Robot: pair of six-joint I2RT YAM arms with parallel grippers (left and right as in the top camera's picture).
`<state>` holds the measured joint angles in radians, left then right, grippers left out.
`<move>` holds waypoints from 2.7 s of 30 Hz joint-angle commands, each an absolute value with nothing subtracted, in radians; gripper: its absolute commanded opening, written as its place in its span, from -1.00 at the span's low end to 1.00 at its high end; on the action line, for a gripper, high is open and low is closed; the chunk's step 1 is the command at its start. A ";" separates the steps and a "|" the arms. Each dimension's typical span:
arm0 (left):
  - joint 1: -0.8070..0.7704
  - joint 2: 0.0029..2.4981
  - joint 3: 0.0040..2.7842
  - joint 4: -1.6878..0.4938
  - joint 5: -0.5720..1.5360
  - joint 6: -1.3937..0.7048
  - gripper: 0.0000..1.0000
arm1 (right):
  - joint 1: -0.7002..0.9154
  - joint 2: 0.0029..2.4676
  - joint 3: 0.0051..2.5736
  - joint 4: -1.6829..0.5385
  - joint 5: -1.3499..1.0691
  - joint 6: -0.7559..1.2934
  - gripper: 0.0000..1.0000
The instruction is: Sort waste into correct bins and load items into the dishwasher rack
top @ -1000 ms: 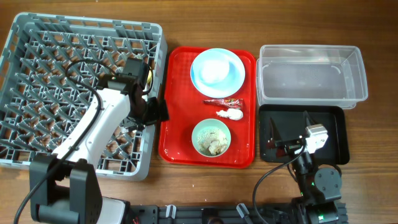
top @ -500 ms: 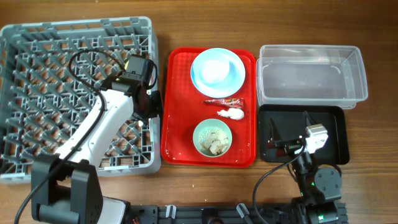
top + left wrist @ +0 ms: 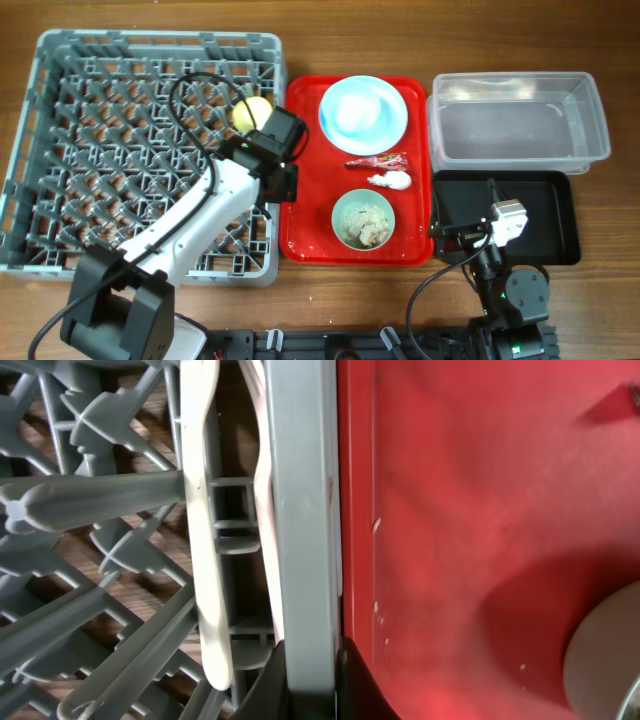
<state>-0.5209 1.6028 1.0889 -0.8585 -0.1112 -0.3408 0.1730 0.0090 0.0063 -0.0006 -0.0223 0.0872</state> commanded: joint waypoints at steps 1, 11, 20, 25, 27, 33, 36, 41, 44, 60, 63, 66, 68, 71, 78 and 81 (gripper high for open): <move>-0.560 1.599 1.090 -0.834 -0.107 -0.265 -0.87 | 0.170 0.002 0.005 0.003 -0.025 0.080 0.99; -0.426 1.599 1.090 -0.834 -0.163 -0.428 -0.92 | 0.170 0.002 0.005 0.003 -0.025 0.080 1.00; -0.313 1.599 1.090 -0.833 -0.131 -0.408 -0.92 | 0.170 0.002 0.005 0.003 -0.025 0.080 0.99; -0.343 1.599 1.090 -0.830 -0.102 -0.408 -0.92 | 0.170 0.002 0.005 0.003 -0.025 0.080 1.00; -0.380 1.599 1.090 -0.830 -0.102 -0.408 -0.92 | 0.170 0.002 0.005 0.003 -0.025 0.080 0.99; -0.404 1.599 1.090 -0.818 -0.102 -0.424 -0.92 | 0.170 0.002 0.005 0.003 -0.025 0.080 0.99; -0.404 1.599 1.090 -0.819 -0.102 -0.424 -0.92 | 0.170 0.002 0.005 0.003 -0.025 0.080 0.99; -0.404 1.599 1.090 -0.819 -0.102 -0.424 0.39 | 0.170 0.002 0.005 0.003 -0.025 0.080 1.00; -0.402 1.588 1.146 -0.853 -0.102 -0.423 0.40 | 0.170 0.003 0.005 0.003 -0.025 0.080 0.99; -0.170 1.404 1.641 -1.113 -0.113 -0.427 1.00 | 0.170 0.004 0.005 0.003 -0.025 0.080 1.00; -0.170 1.404 1.641 -1.113 -0.113 -0.427 1.00 | 0.170 0.004 0.005 0.004 -0.025 0.082 0.99; -0.170 1.404 1.641 -1.113 -0.113 -0.427 0.99 | 0.170 0.004 0.005 0.002 -0.070 0.141 1.00; -0.170 1.404 1.641 -1.113 -0.113 -0.427 1.00 | 0.170 0.004 0.015 0.028 -0.070 0.290 0.99; -0.170 1.404 1.641 -1.113 -0.113 -0.427 0.99 | 0.170 0.051 0.240 -0.164 -0.043 0.287 0.98; -0.170 1.404 1.641 -1.113 -0.113 -0.427 1.00 | 0.170 0.907 1.368 -0.990 0.040 0.183 0.99; -0.170 1.404 1.641 -1.113 -0.113 -0.427 1.00 | 0.170 1.285 1.734 -1.245 0.021 0.183 0.99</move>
